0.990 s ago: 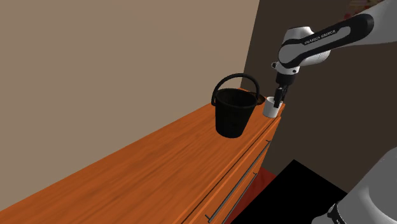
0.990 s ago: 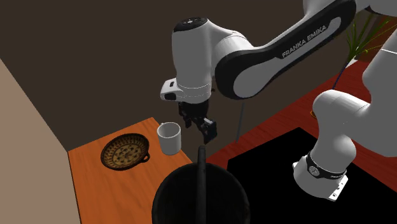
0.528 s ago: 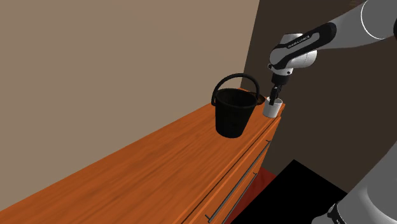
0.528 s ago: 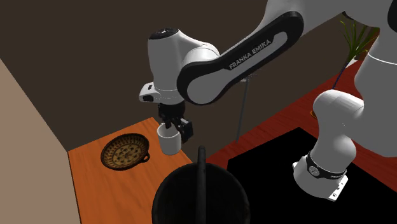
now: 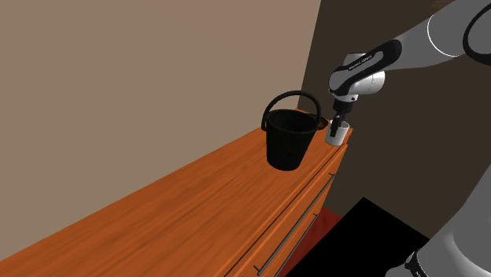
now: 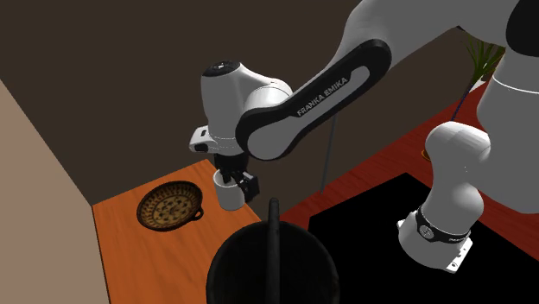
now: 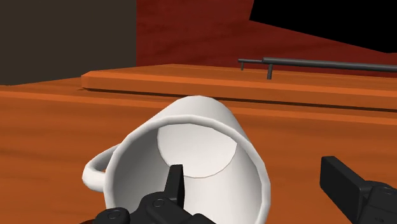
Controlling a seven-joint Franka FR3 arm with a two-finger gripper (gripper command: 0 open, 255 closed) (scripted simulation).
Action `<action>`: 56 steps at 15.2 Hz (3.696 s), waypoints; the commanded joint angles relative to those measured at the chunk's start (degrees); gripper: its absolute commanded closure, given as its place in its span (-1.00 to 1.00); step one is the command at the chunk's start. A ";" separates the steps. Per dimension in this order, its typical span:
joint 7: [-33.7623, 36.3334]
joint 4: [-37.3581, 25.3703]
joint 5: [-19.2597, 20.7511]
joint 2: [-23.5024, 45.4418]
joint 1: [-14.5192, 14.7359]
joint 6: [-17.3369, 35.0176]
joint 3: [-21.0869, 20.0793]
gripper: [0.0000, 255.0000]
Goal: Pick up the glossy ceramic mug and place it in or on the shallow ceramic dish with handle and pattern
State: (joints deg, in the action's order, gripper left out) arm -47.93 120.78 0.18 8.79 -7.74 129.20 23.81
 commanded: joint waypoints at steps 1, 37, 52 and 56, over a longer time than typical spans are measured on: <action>-0.10 0.17 -0.18 0.36 -0.04 0.54 -0.04 -1.00; 1.39 -8.04 2.86 -6.52 0.67 -14.03 0.21 1.00; -1.80 -57.81 -8.73 25.56 -6.07 -33.45 -1.88 1.00; -1.59 -62.99 -9.57 29.44 -7.30 -34.74 -2.46 1.00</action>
State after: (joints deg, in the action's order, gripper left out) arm -49.52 57.35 -9.35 38.11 -15.10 93.88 21.39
